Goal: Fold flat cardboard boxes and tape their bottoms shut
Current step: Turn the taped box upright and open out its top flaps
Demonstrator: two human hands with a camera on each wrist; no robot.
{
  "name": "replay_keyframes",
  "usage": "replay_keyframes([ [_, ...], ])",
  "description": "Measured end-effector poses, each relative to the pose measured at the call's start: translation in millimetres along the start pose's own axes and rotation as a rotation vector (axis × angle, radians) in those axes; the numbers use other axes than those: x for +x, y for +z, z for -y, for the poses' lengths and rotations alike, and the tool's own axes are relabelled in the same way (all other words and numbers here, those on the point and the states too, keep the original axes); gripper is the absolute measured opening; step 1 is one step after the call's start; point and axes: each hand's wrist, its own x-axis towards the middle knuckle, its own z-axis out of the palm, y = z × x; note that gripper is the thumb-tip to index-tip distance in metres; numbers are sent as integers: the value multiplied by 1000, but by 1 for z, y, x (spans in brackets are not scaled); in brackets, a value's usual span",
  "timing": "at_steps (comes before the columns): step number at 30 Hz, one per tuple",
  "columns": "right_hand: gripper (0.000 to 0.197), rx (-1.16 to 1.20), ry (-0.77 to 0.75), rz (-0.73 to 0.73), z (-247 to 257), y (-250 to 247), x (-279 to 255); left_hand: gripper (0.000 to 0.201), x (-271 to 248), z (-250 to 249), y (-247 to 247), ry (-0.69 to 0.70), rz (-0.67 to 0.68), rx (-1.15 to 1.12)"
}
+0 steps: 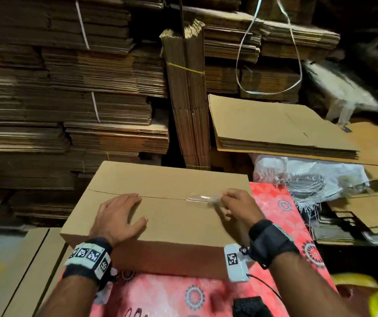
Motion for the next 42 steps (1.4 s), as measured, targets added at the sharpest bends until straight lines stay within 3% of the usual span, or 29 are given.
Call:
replay_keyframes([
  [7, 28, -401, 25, -214, -5, 5, 15, 84, -1, 8, 3, 33, 2, -12],
  [10, 11, -562, 10, -270, -6, 6, 12, 82, -1, 9, 3, 35, -11, -39],
  [11, 15, -553, 5, -297, -6, 6, 11, 83, -1, 8, 3, 30, -8, -48],
  [12, 32, -541, -25, -320, -7, 6, 11, 84, 0, 5, 1, 22, -7, -55],
  [14, 45, -563, -142, -318, -9, 6, 6, 81, 1, -4, -3, -11, -12, -61],
  [17, 24, -844, -294, -240, -7, 8, -2, 75, 5, -29, -5, 6, -39, -71],
  [20, 32, -944, -263, -189, -1, 10, -9, 84, 11, -64, 2, 142, 8, -133],
  [23, 53, -942, -203, -168, 1, 18, -15, 80, 11, -90, 17, 203, 52, -114],
  [25, 49, -796, -111, -206, -2, 20, -11, 78, 8, -95, 25, 209, 24, -68],
  [28, 51, -406, 45, -404, 6, 22, -3, 80, 8, -93, 29, 209, 17, -65],
  [30, 54, -439, -28, -513, 19, 28, -2, 85, 9, -92, 30, 204, 15, -84],
  [32, 41, -638, -167, -458, 35, 42, -2, 94, 9, -93, 31, 188, 4, -122],
  [34, 26, -816, -213, -345, 49, 62, -2, 102, 8, -93, 31, 163, -6, -169],
  [38, 35, -1080, -196, -252, 59, 86, 8, 109, 7, -91, 29, 138, -1, -255],
  [42, 31, -1137, -165, -199, 52, 79, 15, 106, 8, -91, 32, 152, -8, -234],
])
